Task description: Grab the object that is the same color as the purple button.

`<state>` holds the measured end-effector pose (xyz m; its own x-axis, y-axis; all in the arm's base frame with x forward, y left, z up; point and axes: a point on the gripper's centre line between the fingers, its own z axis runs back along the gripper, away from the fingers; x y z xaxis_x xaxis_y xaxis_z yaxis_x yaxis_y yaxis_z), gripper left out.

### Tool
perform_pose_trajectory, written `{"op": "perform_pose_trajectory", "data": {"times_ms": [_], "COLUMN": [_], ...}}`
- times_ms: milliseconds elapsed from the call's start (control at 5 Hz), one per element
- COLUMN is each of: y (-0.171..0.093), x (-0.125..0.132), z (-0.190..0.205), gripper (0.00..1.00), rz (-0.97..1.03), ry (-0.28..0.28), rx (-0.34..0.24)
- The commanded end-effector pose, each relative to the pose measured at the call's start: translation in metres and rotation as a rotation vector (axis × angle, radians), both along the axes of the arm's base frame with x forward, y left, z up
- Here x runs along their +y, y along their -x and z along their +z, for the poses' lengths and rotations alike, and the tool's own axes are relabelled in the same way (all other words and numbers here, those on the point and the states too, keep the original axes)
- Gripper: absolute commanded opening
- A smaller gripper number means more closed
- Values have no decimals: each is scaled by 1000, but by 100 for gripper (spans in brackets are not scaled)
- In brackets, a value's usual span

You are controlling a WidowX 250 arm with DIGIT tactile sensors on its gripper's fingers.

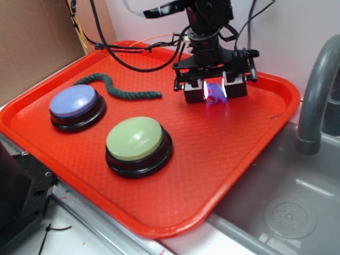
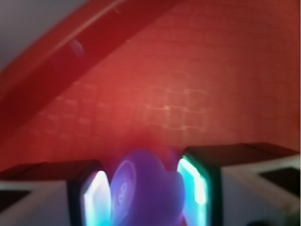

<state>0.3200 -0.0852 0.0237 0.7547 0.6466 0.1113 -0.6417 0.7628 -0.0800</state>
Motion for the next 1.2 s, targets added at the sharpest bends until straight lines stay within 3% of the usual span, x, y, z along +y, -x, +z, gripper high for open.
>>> {"op": "perform_pose_trajectory", "data": {"times_ms": [0, 200, 400, 1000], "y": [2, 20, 43, 88], "x": [37, 58, 74, 93], "z": [94, 132, 166, 198], "gripper": [0, 0, 0, 0], "rz": [-341, -450, -545, -652], "ry": [90, 114, 126, 7], "rx": [58, 62, 17, -120]}}
